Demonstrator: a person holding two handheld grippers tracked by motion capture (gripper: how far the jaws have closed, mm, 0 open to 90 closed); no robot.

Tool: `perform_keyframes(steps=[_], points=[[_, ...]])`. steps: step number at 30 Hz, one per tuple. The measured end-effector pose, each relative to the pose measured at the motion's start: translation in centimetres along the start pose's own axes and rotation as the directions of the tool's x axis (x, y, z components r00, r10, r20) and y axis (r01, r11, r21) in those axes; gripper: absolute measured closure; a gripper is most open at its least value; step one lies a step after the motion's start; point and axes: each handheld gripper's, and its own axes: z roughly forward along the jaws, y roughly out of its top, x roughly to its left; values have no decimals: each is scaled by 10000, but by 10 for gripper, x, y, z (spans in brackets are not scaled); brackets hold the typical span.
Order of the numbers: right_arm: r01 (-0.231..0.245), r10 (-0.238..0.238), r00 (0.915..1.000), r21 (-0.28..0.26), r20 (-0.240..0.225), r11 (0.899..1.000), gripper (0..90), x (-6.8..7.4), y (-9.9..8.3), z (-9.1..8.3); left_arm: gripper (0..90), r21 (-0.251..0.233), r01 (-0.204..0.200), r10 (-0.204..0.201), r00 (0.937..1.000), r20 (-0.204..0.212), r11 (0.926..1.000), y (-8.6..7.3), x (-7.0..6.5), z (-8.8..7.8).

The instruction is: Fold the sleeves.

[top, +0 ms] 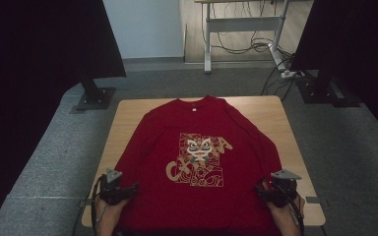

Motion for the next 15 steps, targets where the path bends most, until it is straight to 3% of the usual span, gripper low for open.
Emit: perform_keyframes(steps=[6, 7, 10, 15], points=[[4, -4, 10000, 0, -2, 10000, 52, 0, 0, 0, 153, -58, -71, 71, 10000, 65, 10000, 5, 2, -2], [4, -4, 10000, 0, -2, 10000, 52, 0, 0, 0, 153, -102, -79, 81, 9999, 141, 9999, 14, 6, -4], [2, -2, 10000, -2, -5, 10000, 52, 0, 0, 0, 181, -137, -33, 35, 9999, 153, 9999, 17, 6, -4], [-6, 6, 10000, -6, -10, 10000, 52, 0, 0, 0, 203, -289, -140, 142, 9999, 57, 9995, 35, 11, 1]])
